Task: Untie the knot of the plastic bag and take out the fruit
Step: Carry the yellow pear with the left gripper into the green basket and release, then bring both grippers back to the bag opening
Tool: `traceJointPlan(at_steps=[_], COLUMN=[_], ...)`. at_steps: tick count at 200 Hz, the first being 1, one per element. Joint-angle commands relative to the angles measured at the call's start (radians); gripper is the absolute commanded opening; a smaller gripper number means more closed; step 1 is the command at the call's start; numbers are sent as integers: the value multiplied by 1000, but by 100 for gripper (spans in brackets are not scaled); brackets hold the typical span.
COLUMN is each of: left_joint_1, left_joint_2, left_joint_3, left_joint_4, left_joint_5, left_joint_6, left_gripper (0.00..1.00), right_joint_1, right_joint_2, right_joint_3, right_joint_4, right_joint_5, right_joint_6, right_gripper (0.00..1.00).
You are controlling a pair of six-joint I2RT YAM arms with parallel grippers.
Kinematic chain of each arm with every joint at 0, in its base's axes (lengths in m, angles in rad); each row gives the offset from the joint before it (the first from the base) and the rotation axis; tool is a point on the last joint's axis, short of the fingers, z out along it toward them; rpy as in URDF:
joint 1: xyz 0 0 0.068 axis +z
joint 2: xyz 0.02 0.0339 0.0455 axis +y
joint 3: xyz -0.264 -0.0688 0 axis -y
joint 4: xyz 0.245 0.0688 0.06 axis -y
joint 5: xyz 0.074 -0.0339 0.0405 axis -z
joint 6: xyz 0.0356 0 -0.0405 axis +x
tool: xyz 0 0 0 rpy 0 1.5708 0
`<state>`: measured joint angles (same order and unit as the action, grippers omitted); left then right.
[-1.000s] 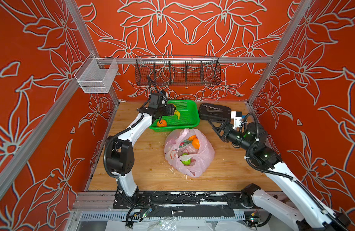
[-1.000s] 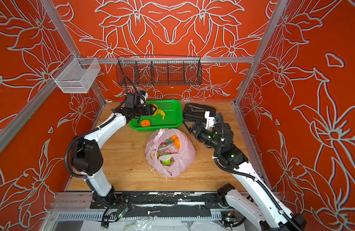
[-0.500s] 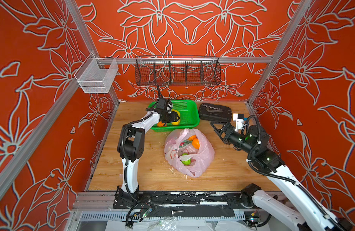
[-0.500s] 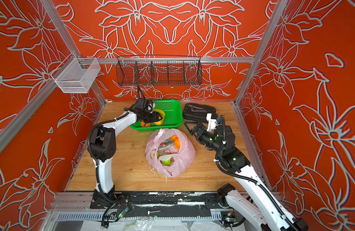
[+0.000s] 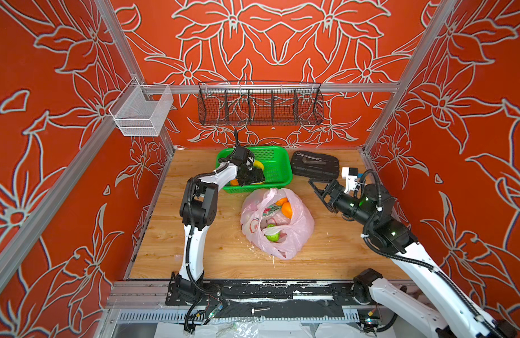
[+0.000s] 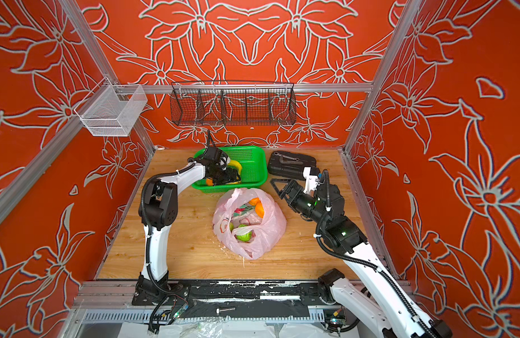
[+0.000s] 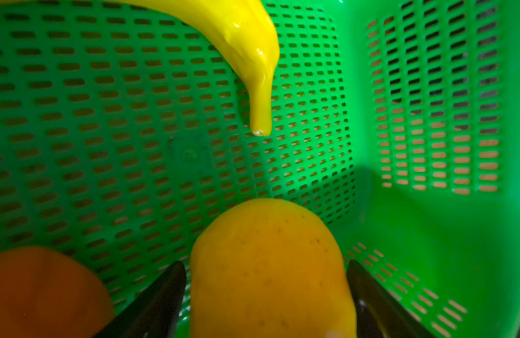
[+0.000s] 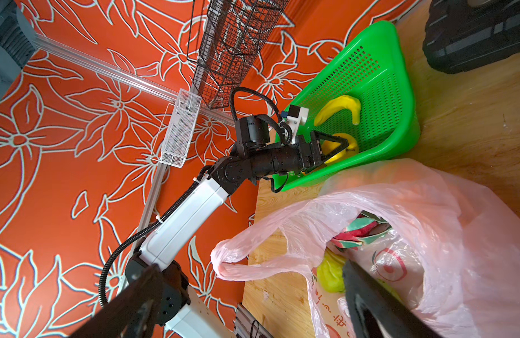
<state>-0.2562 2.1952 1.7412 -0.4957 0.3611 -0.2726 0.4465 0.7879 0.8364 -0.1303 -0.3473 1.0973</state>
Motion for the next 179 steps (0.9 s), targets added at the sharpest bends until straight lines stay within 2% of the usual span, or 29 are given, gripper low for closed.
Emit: traceJointPlan(at_steps=[1, 75, 122, 155, 179], left_joint_1=[2, 0, -19, -89, -148], left_joint_2=[-43, -293, -613, -868, -1031], left_joint_3=[-6, -85, -246, -382, -471], left_joint_4=[-14, -12, 1, 25, 22], left_joint_5=[-14, -60, -69, -108, -128], left_joint_6=[10, 29, 17, 20, 25], left_gripper=[91, 92, 91, 91, 91], right_joint_1=[0, -1, 4, 31, 88], right_joint_2=[-19, 1, 34, 56, 75], right_joint_3=[-8, -6, 2, -18, -38], right_joint_4=[-2, 6, -42, -86, -109], right_joint_5=[19, -6, -24, -20, 30], right_joint_6=[-6, -12, -83, -155, -188], right_gripper=[97, 97, 95, 89, 85])
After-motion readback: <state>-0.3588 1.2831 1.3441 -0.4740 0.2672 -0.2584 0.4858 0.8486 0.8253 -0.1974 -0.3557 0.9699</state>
